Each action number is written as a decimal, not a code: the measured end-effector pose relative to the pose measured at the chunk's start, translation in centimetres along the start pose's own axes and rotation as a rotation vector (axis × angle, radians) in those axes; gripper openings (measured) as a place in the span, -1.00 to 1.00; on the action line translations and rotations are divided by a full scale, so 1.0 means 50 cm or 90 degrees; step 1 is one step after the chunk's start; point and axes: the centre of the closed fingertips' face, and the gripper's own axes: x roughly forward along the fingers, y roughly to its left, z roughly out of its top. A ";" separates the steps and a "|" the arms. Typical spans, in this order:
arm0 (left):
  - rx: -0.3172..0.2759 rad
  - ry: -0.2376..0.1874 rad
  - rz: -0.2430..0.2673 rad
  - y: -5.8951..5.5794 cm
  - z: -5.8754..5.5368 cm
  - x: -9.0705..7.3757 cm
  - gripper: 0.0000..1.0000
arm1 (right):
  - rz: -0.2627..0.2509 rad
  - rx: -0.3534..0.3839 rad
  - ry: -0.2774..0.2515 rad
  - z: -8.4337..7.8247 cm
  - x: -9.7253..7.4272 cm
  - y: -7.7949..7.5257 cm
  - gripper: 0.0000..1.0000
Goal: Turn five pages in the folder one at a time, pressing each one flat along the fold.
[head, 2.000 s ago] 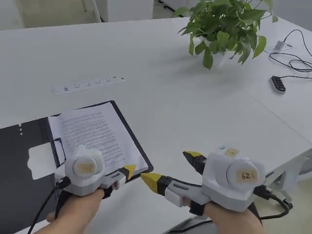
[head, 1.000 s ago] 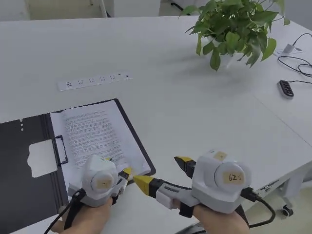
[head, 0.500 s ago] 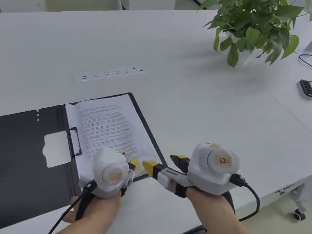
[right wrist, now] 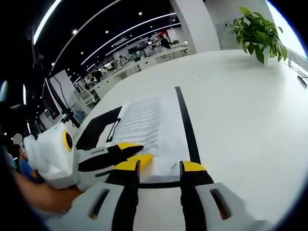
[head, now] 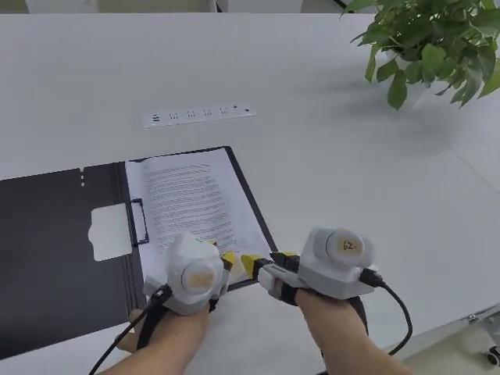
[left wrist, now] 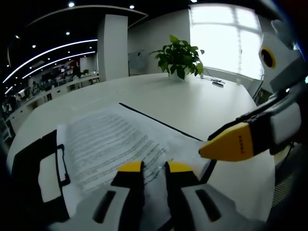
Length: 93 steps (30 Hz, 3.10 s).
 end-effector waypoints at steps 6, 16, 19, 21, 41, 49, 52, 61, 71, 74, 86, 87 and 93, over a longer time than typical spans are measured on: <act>-0.002 0.001 -0.003 0.000 0.000 0.000 -0.69 | -0.011 0.034 0.024 -0.016 0.010 -0.013 -0.57; -0.009 0.004 -0.005 -0.001 0.000 0.000 -0.68 | -0.044 0.057 0.024 -0.022 0.013 -0.038 -1.00; -0.026 0.006 -0.008 0.000 0.001 -0.002 -0.68 | -0.043 0.064 0.012 -0.020 0.007 -0.035 -1.00; -0.037 0.010 -0.011 0.001 0.002 -0.008 -0.72 | -0.043 0.065 0.005 -0.016 0.004 -0.035 -1.00; -0.112 -0.038 -0.045 0.064 0.036 -0.170 -0.61 | 0.121 0.099 -0.120 0.082 -0.056 0.126 -1.00; -0.112 -0.056 -0.008 0.136 0.024 -0.273 -0.57 | 0.186 0.075 -0.148 0.113 -0.070 0.219 -1.00; -0.111 -0.058 0.006 0.157 0.012 -0.306 -0.57 | 0.214 0.066 -0.152 0.122 -0.073 0.263 -1.00; -0.109 -0.079 0.048 0.201 0.001 -0.402 -0.53 | 0.274 0.031 -0.142 0.124 -0.063 0.372 -1.00; -0.116 -0.095 0.101 0.254 -0.017 -0.486 -0.50 | 0.321 -0.013 -0.110 0.101 -0.027 0.479 -1.00; -0.121 -0.096 0.112 0.265 -0.027 -0.506 -0.52 | 0.333 -0.028 -0.098 0.087 -0.018 0.509 -1.00; -0.135 -0.099 0.152 0.299 -0.053 -0.568 -0.51 | 0.360 -0.062 -0.031 0.008 0.037 0.588 -1.00; -0.135 -0.098 0.155 0.302 -0.055 -0.572 -0.51 | 0.358 -0.067 -0.025 0.001 0.041 0.590 -1.00; -0.141 -0.091 0.165 0.311 -0.066 -0.584 -0.52 | 0.354 -0.076 0.007 -0.037 0.074 0.603 -1.00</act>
